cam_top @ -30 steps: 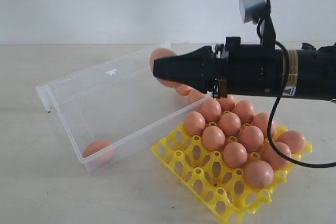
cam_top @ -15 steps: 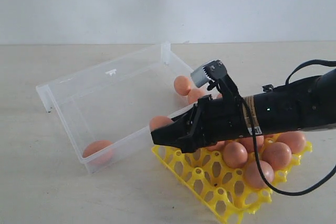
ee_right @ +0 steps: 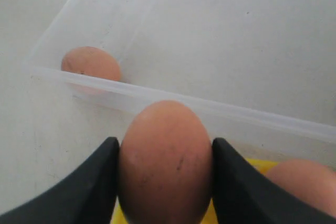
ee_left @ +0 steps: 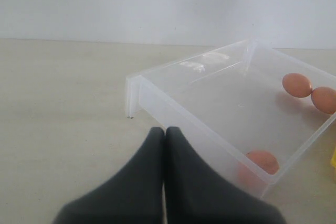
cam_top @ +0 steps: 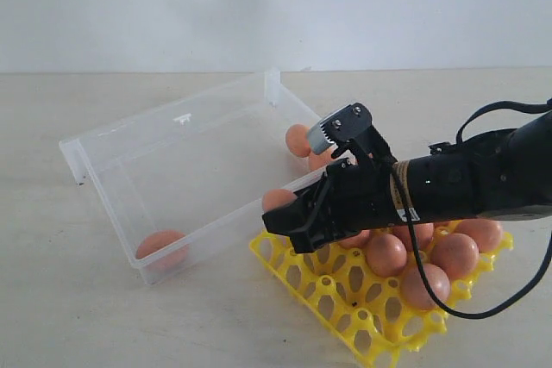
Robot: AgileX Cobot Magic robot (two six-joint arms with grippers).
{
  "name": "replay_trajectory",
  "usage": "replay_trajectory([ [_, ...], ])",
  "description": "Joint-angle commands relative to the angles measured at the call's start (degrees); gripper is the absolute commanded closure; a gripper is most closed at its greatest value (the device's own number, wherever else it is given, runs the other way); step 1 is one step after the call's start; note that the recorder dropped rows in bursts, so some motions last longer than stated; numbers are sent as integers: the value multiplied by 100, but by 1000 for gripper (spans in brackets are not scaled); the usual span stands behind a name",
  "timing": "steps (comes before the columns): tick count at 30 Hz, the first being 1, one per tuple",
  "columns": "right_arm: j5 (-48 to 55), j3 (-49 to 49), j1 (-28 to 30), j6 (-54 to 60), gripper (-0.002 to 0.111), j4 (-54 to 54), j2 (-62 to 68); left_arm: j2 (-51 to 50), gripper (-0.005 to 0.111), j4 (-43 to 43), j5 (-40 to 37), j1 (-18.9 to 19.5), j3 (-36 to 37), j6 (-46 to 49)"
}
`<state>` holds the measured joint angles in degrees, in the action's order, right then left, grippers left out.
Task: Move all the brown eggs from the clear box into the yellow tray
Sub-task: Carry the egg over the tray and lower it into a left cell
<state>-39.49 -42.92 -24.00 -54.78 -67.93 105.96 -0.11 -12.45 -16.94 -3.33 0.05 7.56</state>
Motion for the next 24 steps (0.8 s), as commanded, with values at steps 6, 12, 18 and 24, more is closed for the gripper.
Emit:
replay_trajectory([
  [6, 245, -5, -2, 25, 109, 42, 2, 11, 111, -26, 0, -25, -5, 2],
  [12, 462, -5, -2, 25, 109, 42, 2, 11, 111, -26, 0, -25, -5, 2],
  [18, 506, -5, -2, 25, 108, 42, 2, 11, 111, -26, 0, -25, -5, 2],
  [24, 506, -5, -2, -30, 93, 42, 2, 11, 111, -26, 0, -25, -5, 2],
])
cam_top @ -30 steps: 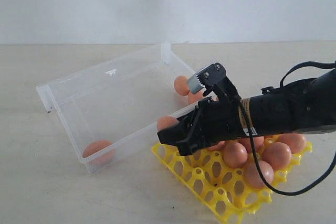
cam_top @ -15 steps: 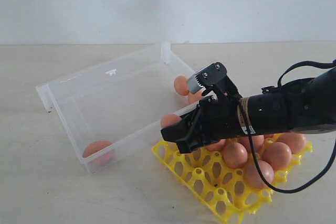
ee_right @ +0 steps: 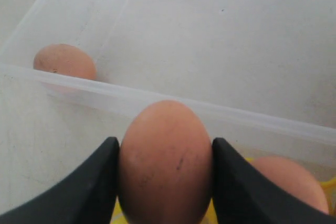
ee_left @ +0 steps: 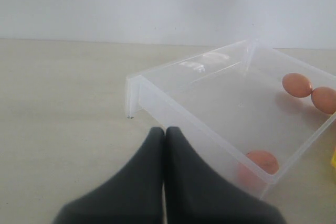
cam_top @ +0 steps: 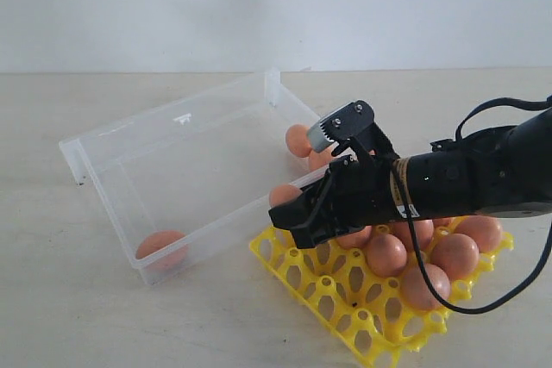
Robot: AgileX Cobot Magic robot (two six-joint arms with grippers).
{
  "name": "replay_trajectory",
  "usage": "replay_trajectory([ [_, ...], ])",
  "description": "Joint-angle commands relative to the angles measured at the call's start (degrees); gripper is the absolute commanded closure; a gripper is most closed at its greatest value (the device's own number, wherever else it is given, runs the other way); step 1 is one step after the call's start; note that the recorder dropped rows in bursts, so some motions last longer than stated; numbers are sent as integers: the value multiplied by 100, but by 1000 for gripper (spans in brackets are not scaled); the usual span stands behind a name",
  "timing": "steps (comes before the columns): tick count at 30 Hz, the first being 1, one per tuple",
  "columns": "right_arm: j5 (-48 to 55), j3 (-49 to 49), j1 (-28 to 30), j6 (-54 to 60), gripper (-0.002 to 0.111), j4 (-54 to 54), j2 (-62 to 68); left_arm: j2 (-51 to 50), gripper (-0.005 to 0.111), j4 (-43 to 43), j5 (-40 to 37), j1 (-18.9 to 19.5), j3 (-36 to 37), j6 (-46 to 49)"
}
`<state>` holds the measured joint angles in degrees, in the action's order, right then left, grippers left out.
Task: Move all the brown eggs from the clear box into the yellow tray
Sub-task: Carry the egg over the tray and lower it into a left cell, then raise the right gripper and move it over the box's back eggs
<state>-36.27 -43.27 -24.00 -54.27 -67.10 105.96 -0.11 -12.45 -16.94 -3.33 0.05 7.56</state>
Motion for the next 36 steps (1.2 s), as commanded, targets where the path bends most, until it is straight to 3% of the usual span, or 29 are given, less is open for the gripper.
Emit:
replay_trajectory([
  [1, 184, 30, -2, -92, 89, -42, 2, 11, 111, -26, 0, -25, -5, 2],
  [8, 55, 30, -2, -282, 59, -42, 2, 11, 111, -26, 0, -25, -5, 2],
  [10, 55, 30, -2, -282, 55, -42, 2, 11, 111, -26, 0, -25, -5, 2],
  [24, -188, 30, -2, -322, 55, -42, -53, 11, 111, -26, 0, -25, -5, 2],
  [29, -484, -653, -2, -338, 56, 76, -1039, 11, 111, -26, 0, -25, -5, 2],
  [30, -510, -890, -37, -346, 59, 76, -1250, 11, 111, -26, 0, -25, -5, 2],
  [31, -445, -1225, -157, -346, 69, 76, -1454, 11, 111, -26, 0, -25, -5, 2],
  [32, -265, -1526, -333, -313, 81, 24, -1559, 11, 111, -26, 0, -25, -5, 2],
  [33, 108, -1869, -654, -141, 103, -140, -1627, 11, 111, -26, 0, -25, -5, 2],
  [34, 553, -2135, -959, -47, 108, -445, -1627, 11, 111, -26, 0, -25, -5, 2],
  [36, 2562, -2644, -1840, -22, 109, -1229, -1412, 11, 111, -26, 0, -25, -5, 2],
])
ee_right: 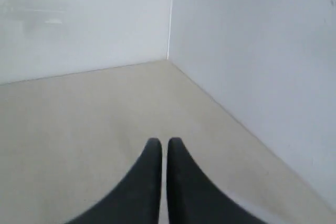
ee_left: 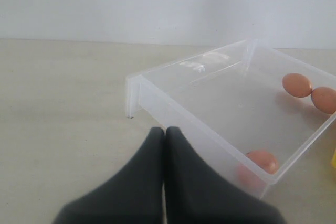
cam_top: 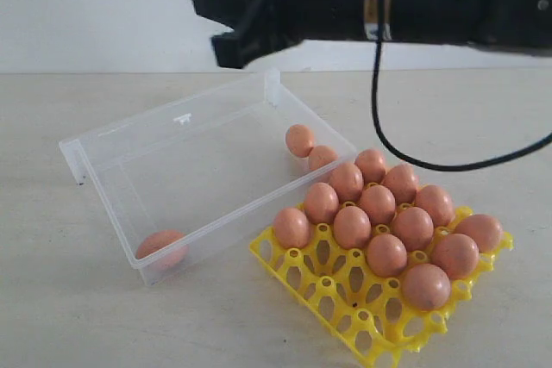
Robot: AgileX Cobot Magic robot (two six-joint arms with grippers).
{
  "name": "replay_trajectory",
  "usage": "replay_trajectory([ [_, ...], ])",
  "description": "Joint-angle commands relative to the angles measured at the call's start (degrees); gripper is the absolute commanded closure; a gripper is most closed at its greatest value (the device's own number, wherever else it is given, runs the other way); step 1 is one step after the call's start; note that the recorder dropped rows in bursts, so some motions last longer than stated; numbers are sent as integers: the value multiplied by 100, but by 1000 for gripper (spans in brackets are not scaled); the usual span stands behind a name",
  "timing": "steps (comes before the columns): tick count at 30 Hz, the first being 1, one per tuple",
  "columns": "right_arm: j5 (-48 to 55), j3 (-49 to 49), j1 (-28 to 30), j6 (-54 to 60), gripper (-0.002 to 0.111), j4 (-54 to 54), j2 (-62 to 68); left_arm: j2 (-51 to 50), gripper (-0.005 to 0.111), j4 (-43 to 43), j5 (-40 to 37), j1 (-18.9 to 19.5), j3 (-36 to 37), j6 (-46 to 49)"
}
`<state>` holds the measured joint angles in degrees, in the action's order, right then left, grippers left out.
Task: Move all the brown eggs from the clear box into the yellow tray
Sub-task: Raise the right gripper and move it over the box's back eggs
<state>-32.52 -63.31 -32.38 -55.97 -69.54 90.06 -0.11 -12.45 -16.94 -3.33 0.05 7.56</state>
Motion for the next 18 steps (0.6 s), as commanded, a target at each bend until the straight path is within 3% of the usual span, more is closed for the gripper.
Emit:
replay_trajectory([
  [1, 3212, -786, -1271, 149, 109, -1168, 316, 11, 111, -26, 0, -25, -5, 2],
  [4, 6478, -1412, -1755, 574, 109, -543, 923, 11, 111, -26, 0, -25, -5, 2],
  [6, 7617, -2060, -1728, 2293, 109, 1135, 1385, 11, 111, -26, 0, -25, -5, 2],
  [8, 8815, -3043, -1507, 4558, 109, 3635, 1913, 11, 111, -26, 0, -25, -5, 2],
  [10, 9875, -3981, -1176, 5638, 109, 5519, 2461, 11, 111, -26, 0, -25, -5, 2],
  [13, 10249, -5293, -823, 6044, 109, 6884, 3150, 11, 111, -26, 0, -25, -5, 2],
  [18, 10249, -6255, -602, 5918, 107, 6742, 3931, 11, 111, -26, 0, -25, -5, 2],
])
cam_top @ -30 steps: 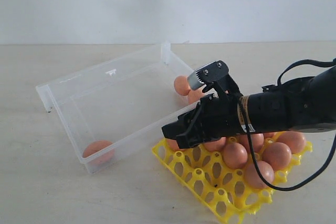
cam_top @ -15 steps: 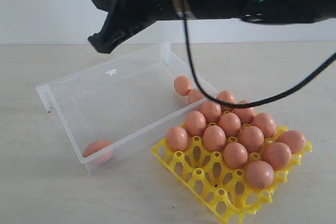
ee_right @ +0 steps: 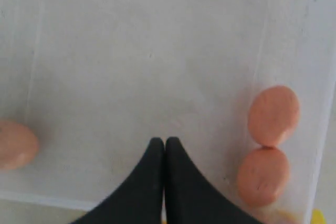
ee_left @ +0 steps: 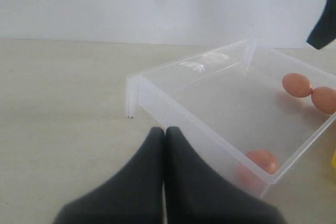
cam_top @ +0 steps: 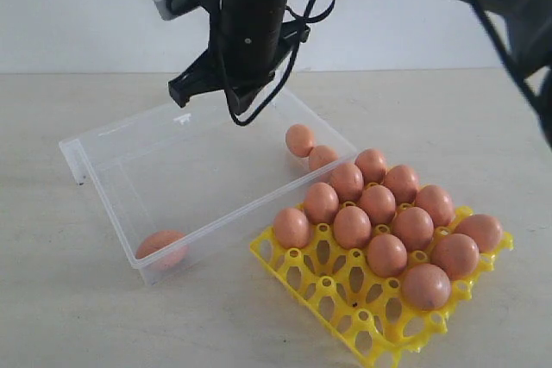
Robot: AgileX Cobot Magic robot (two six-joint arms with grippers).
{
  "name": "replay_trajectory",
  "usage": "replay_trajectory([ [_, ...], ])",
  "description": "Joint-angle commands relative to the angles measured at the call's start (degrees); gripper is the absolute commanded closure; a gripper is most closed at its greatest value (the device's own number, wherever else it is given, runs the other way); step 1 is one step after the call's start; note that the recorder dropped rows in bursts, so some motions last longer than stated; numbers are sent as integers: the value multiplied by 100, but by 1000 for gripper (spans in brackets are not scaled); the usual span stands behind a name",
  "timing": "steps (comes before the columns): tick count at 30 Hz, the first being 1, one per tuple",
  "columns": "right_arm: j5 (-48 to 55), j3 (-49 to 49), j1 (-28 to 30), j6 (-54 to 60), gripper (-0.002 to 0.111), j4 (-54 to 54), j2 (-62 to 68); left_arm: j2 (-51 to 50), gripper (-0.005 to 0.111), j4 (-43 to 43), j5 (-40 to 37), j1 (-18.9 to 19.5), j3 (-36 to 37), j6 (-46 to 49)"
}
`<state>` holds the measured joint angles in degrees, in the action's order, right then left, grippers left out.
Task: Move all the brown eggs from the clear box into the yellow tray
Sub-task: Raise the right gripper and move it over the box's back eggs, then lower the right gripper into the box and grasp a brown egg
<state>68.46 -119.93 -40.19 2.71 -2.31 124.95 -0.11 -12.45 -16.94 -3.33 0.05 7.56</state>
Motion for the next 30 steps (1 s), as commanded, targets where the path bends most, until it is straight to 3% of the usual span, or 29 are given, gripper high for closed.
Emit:
replay_trajectory([
  [1, 151, -647, 190, 21, 101, -198, 658, 11, 111, -26, 0, -25, -5, 2],
  [2, 151, -647, 190, 21, 96, -304, 743, 11, 111, -26, 0, -25, -5, 2],
  [3, 151, -647, 190, 9, 79, -494, 899, 11, 111, -26, 0, -25, -5, 2],
  [7, 151, -647, 190, -437, 39, -1017, 1122, 11, 111, -26, 0, -25, -5, 2],
  [12, 151, -647, 194, -1610, 38, -1860, 1302, 11, 111, -26, 0, -25, -5, 2],
  [30, -290, -647, 194, -1931, 38, -1945, 1897, 11, 111, -26, 0, -25, -5, 2],
])
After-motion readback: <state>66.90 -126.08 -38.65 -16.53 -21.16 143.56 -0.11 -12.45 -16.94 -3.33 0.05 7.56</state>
